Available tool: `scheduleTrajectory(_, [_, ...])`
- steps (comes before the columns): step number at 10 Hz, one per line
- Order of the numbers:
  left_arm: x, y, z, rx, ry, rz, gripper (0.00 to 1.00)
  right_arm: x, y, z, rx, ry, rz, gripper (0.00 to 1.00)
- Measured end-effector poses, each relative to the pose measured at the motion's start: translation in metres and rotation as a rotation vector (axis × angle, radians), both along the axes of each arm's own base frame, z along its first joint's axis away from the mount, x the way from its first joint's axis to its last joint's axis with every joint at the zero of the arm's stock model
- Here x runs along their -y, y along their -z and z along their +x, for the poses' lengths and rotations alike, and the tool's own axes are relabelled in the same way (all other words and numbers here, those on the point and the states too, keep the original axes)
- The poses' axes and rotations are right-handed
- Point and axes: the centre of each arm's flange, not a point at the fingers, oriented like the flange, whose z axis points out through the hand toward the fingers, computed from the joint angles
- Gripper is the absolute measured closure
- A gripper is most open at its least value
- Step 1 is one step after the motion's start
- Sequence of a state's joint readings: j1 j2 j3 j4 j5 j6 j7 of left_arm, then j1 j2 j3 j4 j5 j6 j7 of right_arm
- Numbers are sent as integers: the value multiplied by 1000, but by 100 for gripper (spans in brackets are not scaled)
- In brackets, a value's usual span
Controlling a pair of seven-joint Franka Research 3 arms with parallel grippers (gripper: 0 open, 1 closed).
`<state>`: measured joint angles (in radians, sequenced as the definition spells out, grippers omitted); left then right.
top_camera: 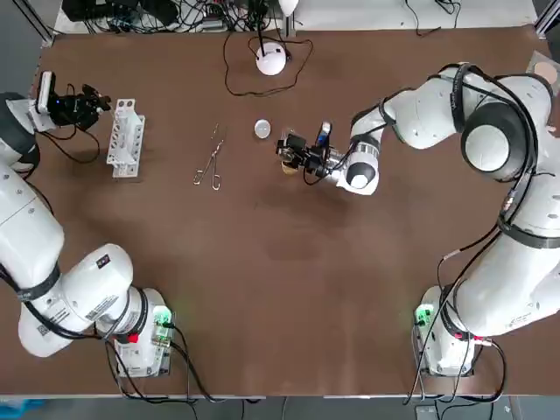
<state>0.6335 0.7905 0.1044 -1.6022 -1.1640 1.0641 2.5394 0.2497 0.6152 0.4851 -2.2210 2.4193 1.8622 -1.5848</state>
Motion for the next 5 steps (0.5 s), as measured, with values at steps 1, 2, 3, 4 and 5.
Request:
scheduleTrajectory(1, [0, 1, 1, 1, 1, -1, 79, 0, 0, 0, -6, 0, 1, 62])
scheduleTrajectory(2, [1, 1, 1, 0, 2, -1, 79, 1, 0, 1, -11, 1, 3, 62])
scheduleTrajectory(3, [1, 4, 1, -3, 1, -3, 79, 1, 0, 1, -17, 1, 4, 62])
scheduleTrajectory(4, [0, 8, 2, -5, 0, -4, 79, 2, 0, 2, -29, 1, 7, 62])
scheduleTrajectory(5, [0, 13, 4, -6, 1, -5, 79, 2, 0, 2, -39, 0, 10, 62])
